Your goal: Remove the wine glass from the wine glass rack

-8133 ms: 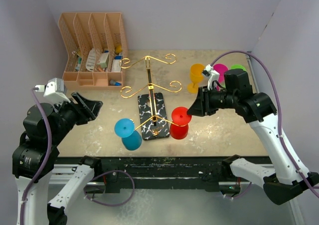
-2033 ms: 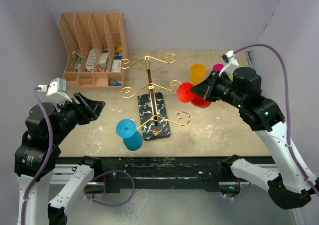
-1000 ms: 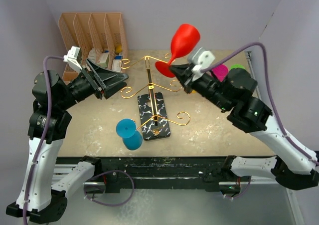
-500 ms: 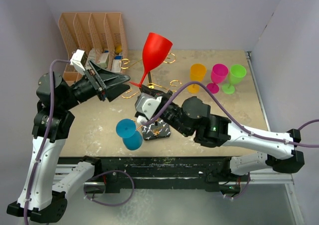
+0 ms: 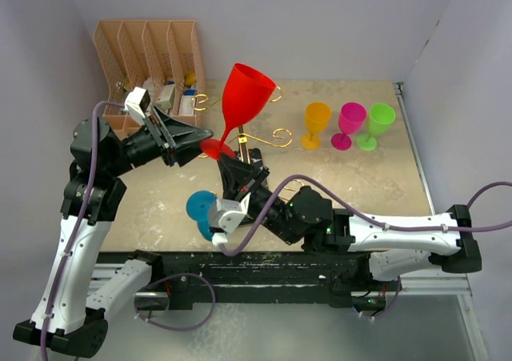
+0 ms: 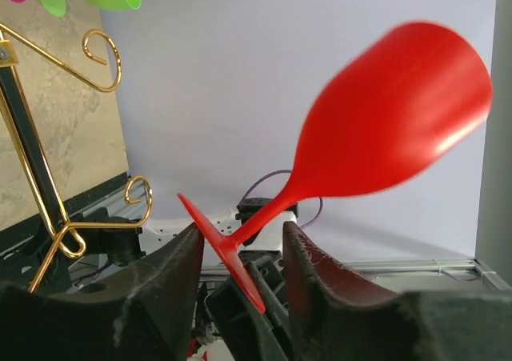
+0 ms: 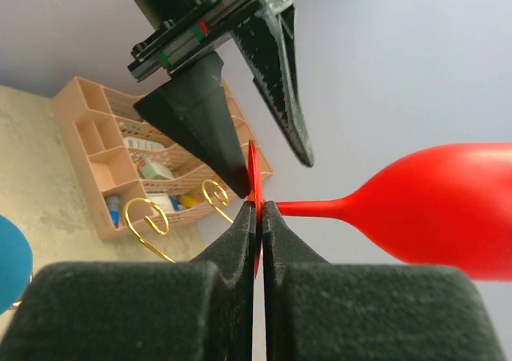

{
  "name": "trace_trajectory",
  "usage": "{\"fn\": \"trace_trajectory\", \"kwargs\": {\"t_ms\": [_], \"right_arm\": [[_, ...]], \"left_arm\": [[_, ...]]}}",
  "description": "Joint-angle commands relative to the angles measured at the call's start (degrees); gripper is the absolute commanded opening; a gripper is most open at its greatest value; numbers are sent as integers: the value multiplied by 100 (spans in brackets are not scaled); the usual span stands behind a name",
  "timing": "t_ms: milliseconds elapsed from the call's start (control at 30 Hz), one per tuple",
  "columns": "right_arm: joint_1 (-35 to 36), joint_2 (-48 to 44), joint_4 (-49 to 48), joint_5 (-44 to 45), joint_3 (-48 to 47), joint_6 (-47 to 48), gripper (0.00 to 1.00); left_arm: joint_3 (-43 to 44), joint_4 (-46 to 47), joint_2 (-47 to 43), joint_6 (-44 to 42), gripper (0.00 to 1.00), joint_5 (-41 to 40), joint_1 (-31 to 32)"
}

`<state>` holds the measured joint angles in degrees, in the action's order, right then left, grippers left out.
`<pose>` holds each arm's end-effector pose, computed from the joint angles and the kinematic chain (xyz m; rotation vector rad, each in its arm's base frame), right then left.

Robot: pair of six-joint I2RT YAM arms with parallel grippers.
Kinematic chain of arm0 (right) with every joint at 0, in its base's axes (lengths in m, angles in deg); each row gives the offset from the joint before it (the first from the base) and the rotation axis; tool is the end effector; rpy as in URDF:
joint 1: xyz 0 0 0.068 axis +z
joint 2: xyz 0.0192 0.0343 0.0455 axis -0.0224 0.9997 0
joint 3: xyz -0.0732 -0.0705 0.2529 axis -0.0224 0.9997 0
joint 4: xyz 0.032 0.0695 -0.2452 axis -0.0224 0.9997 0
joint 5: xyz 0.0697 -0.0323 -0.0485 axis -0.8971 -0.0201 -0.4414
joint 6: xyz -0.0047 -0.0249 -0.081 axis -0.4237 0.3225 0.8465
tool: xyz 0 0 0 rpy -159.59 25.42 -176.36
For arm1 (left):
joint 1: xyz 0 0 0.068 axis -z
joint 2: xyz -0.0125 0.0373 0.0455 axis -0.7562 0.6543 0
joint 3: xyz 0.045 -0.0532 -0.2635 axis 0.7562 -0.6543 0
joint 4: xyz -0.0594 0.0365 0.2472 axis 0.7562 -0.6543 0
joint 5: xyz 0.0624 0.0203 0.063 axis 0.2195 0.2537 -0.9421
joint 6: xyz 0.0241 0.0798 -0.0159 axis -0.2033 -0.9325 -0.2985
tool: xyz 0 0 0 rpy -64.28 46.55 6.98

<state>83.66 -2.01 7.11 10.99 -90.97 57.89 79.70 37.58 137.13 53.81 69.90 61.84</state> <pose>0.0648 0.3031 0.4618 -0.9590 0.7878 0.0616 0.1641 -0.0890 0.4560 -0.4987 1.8758 -1.8218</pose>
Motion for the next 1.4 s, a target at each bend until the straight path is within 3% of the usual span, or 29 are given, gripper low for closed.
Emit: {"fn": "trace_trajectory", "kwargs": {"t_ms": [0, 67, 167, 233, 267, 367, 433, 667, 767, 867, 900, 967, 1067, 1200, 1233, 1300, 1367], "right_arm": [[177, -211, -1155, 13, 407, 837, 0], [184, -209, -1151, 69, 436, 806, 0], [186, -249, -1214, 185, 515, 776, 0], [182, -314, -1273, 282, 567, 736, 7], [184, -354, -1303, 364, 569, 686, 14], [189, -514, -1180, 733, 565, 330, 50], [189, -745, -890, 1018, 598, -75, 60], [-5, -1515, 836, 2009, 449, -1446, 63], [-838, -1581, 1708, 2056, 47, -2278, 58], [-2386, -1316, 2999, 1348, -701, -3634, 43], [-2765, -1175, 3325, 1190, -956, -4023, 32], [-3118, -867, 3874, 1196, -1558, -4601, 0], [-3829, -81, 5406, 142, -2867, -5899, 0], [-4138, 317, 6206, -1565, -3968, -6766, 0], [-4148, 295, 6198, -2007, -4088, -6909, 6], [-4148, 204, 6121, -2652, -4340, -7273, 36], [-4145, 38, 5886, -3487, -4439, -7452, 49]], "left_arm": [[-92, 433, -118, 442, 35, 41, -14], [-192, 655, -134, 527, 14, 85, -14], [-321, 1024, -170, 633, 0, 136, -14], [-353, 1115, -182, 620, 0, 130, -14], [-387, 1190, -202, 618, 0, 123, -16], [-586, 1474, -269, 693, 0, 54, -14], [-732, 1710, -341, 771, 0, -39, -14], [-847, 1975, -485, 142, 0, -507, -14], [-827, 1845, -559, -322, 0, -743, -14], [-905, 1782, -699, -514, 0, -910, -15], [-891, 1679, -728, -648, 0, -961, -14], [-736, 1214, -783, -1088, 0, -1148, -14], [-286, -10, -807, -1977, 0, -1723, -14], [305, -1083, -833, -2885, 0, -2295, -14], [445, -1268, -838, -3080, 0, -2395, -14], [720, -1653, -830, -3400, 0, -2635, -16], [956, -1919, -793, -3683, 0, -2770, -14]]}}
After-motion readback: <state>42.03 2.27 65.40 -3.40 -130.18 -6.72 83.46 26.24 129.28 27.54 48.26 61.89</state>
